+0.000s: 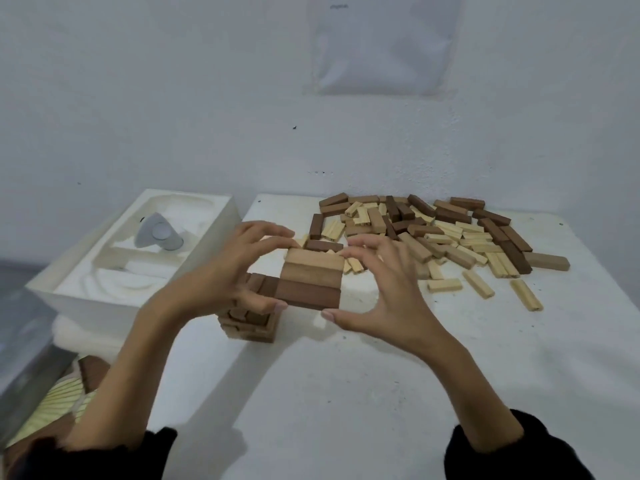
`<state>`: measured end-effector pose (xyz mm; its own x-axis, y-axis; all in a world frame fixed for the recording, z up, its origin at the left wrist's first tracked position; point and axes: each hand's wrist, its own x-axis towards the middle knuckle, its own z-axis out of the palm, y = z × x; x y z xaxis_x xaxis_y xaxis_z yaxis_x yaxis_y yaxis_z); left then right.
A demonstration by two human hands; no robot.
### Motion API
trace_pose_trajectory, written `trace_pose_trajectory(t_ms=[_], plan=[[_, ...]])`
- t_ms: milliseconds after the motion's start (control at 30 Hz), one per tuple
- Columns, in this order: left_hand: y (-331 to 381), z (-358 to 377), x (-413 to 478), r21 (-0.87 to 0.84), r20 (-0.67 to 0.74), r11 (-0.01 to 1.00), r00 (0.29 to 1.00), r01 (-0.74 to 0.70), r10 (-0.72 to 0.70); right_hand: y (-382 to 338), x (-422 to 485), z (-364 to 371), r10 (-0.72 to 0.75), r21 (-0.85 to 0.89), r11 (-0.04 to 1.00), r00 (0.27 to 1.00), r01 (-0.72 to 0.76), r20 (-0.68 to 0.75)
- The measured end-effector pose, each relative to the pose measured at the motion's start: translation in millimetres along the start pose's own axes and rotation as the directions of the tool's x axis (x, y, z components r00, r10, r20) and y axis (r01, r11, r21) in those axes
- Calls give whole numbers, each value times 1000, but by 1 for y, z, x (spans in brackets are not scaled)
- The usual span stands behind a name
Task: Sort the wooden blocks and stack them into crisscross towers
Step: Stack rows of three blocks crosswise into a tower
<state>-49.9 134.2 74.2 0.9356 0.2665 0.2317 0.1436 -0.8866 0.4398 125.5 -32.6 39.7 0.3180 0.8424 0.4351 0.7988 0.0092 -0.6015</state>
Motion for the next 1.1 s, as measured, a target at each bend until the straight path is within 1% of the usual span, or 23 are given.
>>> trace_pose_trajectory(t_ms=[167, 367, 633, 800, 900, 967, 1100], plan=[[-35, -12, -22, -42, 62, 990, 989, 136, -133, -13, 19, 40, 15, 16, 1000, 999, -16, 44], [-64, -16, -38, -70, 117, 974, 971, 216, -207, -23, 28, 73, 58, -15, 998, 995, -57, 81], [-76, -10, -48, -151, 174, 955, 958, 256, -229, -23, 27, 86, 87, -43, 996, 987, -82, 134], [-78, -9, -51, -199, 194, 936, 948, 290, -253, -24, 24, 87, 104, -23, 995, 983, -102, 149], [-78, -7, -54, -316, 204, 895, 944, 314, -259, -24, 21, 87, 128, 25, 990, 970, -136, 205], [-77, -2, -53, -384, 210, 873, 949, 301, -235, -25, 20, 87, 145, 28, 987, 962, -156, 230], [-75, 8, -48, -480, 179, 831, 959, 280, -220, -25, 19, 87, 199, 37, 975, 943, -217, 268]])
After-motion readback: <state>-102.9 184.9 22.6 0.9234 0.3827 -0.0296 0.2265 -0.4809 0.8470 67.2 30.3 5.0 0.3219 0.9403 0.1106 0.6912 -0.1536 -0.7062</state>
